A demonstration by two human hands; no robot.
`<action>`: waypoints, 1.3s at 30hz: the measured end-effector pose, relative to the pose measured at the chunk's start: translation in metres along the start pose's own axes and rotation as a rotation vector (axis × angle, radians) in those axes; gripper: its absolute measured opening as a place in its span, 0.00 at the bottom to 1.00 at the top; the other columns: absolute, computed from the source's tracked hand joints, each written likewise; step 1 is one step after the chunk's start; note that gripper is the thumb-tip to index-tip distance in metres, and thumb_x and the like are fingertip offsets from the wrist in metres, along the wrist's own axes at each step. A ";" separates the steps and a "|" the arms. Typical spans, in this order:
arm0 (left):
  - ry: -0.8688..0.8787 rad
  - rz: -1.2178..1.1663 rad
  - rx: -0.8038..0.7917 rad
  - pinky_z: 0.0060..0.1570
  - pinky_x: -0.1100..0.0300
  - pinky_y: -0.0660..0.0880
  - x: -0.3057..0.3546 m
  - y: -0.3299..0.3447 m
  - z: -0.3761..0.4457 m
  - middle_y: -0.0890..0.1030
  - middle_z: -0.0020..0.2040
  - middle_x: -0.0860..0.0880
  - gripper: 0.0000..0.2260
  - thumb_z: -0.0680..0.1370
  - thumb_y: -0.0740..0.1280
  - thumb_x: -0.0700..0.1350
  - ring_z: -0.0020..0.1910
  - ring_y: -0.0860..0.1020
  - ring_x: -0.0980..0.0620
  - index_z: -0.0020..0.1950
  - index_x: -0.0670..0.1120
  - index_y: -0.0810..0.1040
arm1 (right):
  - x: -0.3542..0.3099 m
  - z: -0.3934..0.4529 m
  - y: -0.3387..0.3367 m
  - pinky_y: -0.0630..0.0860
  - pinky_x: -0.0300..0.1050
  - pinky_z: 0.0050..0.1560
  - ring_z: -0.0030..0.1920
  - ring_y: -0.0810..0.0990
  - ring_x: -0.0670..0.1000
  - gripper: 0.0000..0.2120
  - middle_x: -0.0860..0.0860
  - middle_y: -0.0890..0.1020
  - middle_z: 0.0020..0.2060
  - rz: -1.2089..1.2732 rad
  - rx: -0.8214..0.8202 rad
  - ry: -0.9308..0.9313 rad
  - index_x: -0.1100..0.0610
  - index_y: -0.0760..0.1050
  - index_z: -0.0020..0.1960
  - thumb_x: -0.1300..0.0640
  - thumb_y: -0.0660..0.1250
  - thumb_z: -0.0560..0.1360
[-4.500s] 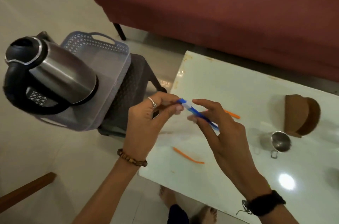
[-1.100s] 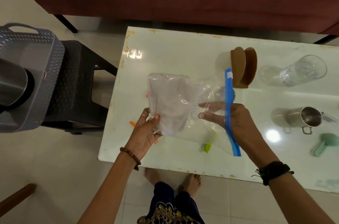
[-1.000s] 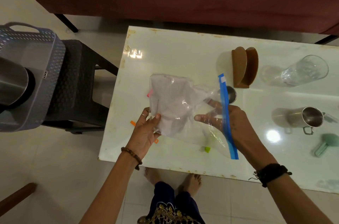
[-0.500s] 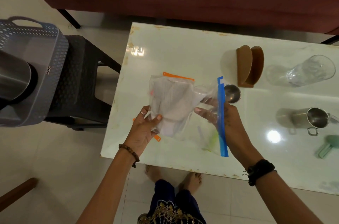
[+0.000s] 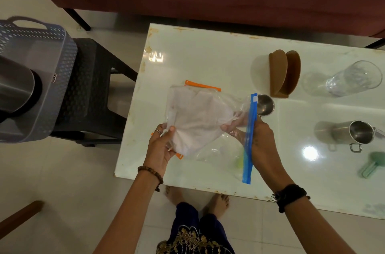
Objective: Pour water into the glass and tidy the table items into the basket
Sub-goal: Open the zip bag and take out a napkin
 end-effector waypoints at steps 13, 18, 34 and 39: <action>-0.066 -0.137 -0.213 0.48 0.53 0.79 0.008 0.010 0.001 0.83 0.51 0.51 0.15 0.68 0.67 0.51 0.49 0.82 0.51 0.53 0.51 0.79 | -0.003 -0.001 -0.010 0.79 0.47 0.49 0.42 0.81 0.55 0.06 0.56 0.80 0.39 0.048 -0.051 0.065 0.56 0.76 0.40 0.65 0.66 0.73; 0.034 -0.089 -0.185 0.50 0.55 0.78 0.018 0.009 0.005 0.84 0.49 0.54 0.15 0.68 0.67 0.50 0.49 0.82 0.54 0.54 0.52 0.78 | -0.004 0.001 -0.009 0.77 0.47 0.52 0.42 0.81 0.47 0.04 0.54 0.79 0.41 0.064 -0.002 0.062 0.59 0.74 0.45 0.66 0.62 0.74; 0.099 -0.048 -0.138 0.49 0.55 0.79 0.024 0.005 0.020 0.81 0.53 0.52 0.11 0.77 0.60 0.42 0.50 0.80 0.53 0.58 0.52 0.74 | 0.006 0.006 -0.012 0.77 0.31 0.45 0.45 0.82 0.41 0.07 0.43 0.84 0.44 0.080 0.128 0.101 0.51 0.76 0.52 0.56 0.67 0.74; 0.106 0.009 0.097 0.52 0.51 0.75 0.018 -0.013 0.039 0.77 0.53 0.47 0.09 0.78 0.60 0.40 0.52 0.75 0.49 0.57 0.47 0.72 | 0.001 0.002 -0.036 0.77 0.42 0.52 0.51 0.80 0.45 0.11 0.46 0.82 0.51 0.131 0.305 0.072 0.50 0.76 0.56 0.59 0.66 0.75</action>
Point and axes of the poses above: each hand's wrist, its own z-axis towards the middle knuckle, its own y-axis out of the palm, x = y × z, the point moved 5 cm from there along z, towards the middle knuckle
